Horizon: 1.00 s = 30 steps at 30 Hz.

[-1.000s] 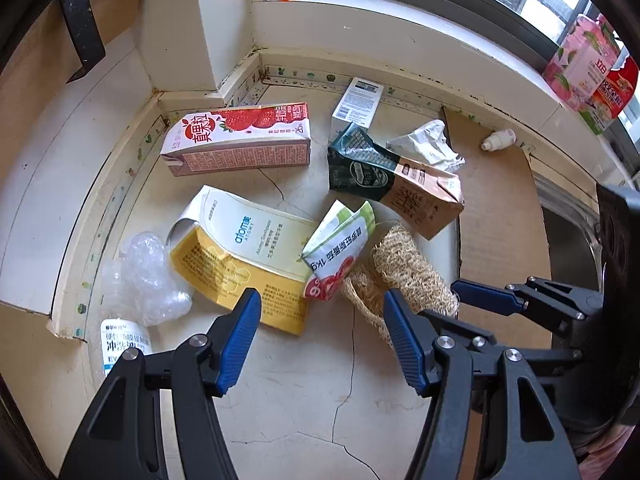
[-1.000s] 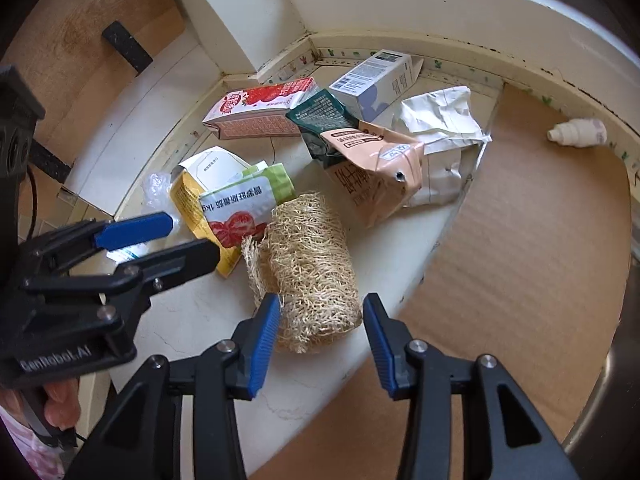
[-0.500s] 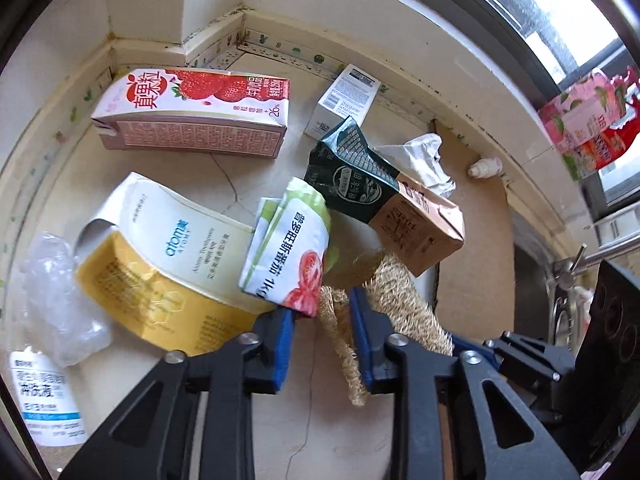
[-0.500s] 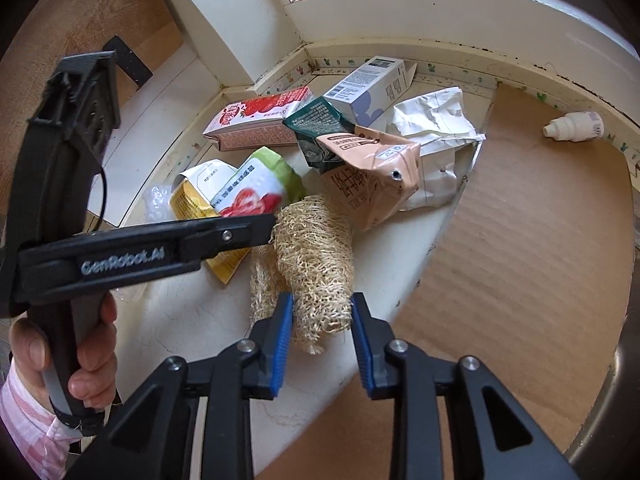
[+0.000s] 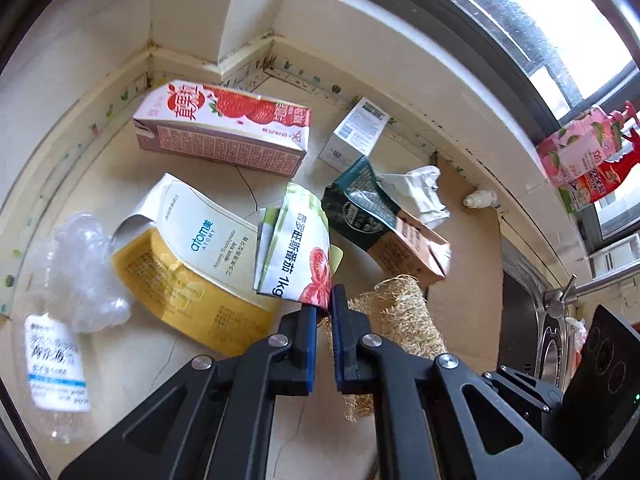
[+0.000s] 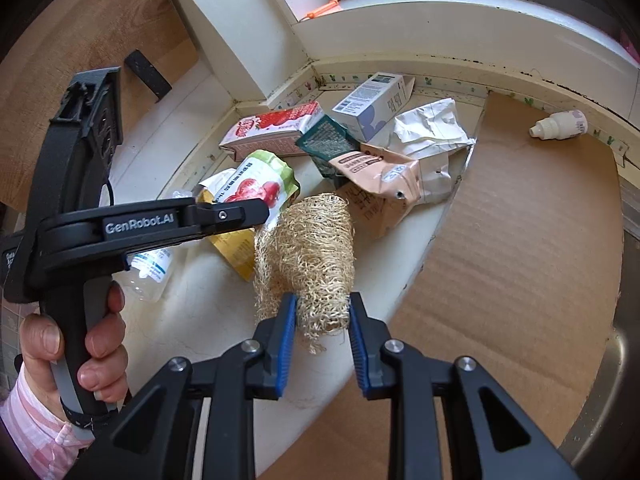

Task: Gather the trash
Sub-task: 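Carry the packet and mesh bundle down over the black bin and release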

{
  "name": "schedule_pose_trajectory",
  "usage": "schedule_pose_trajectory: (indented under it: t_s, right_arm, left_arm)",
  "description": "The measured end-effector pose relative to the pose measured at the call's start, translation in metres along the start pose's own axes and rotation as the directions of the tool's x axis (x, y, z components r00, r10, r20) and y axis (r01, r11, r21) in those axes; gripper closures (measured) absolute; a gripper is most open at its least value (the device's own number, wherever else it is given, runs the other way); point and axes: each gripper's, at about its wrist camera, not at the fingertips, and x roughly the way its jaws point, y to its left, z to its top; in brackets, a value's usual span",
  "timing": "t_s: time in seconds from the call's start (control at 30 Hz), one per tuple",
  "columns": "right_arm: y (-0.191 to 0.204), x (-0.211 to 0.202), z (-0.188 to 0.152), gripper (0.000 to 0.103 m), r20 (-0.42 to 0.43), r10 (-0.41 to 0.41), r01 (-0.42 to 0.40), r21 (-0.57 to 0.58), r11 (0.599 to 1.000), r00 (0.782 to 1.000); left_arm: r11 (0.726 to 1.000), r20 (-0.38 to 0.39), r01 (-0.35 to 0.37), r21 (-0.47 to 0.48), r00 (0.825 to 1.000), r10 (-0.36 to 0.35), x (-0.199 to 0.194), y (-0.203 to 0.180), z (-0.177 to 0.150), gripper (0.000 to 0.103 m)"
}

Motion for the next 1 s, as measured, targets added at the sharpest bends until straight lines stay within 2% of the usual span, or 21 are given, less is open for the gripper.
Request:
schedule_pose_trajectory:
  t_s: [0.2, 0.33, 0.43, 0.67, 0.87, 1.0]
  right_arm:
    - [0.020, -0.032, -0.017, 0.078, 0.039, -0.002, 0.003, -0.024, 1.000, 0.999]
    - [0.041, -0.069, -0.039, 0.078, 0.088, -0.028, 0.032, -0.037, 0.999, 0.996]
    - [0.059, -0.102, -0.065, 0.078, 0.134, -0.054, 0.059, -0.033, 0.998, 0.989]
    - [0.114, -0.169, -0.153, 0.078, 0.213, -0.138, 0.144, -0.013, 0.989, 0.967]
    - [0.160, -0.185, -0.235, 0.078, 0.228, -0.194, 0.201, -0.005, 0.980, 0.954]
    - [0.179, -0.184, -0.287, 0.078, 0.212, -0.205, 0.204, 0.027, 0.979, 0.956]
  left_arm:
    - [0.999, 0.054, 0.029, 0.040, 0.998, -0.031, -0.058, -0.009, -0.024, 0.099]
    - [0.994, 0.084, 0.077, 0.072, 0.993, -0.083, -0.102, -0.018, -0.054, 0.099]
    - [0.986, 0.104, 0.108, 0.129, 0.987, -0.122, -0.135, -0.029, -0.085, 0.099]
    - [0.955, 0.116, 0.146, 0.257, 0.977, -0.180, -0.209, -0.033, -0.182, 0.099]
    - [0.943, 0.090, 0.168, 0.287, 0.975, -0.201, -0.251, -0.005, -0.271, 0.099]
    - [0.941, 0.046, 0.175, 0.289, 0.980, -0.196, -0.261, 0.021, -0.322, 0.099]
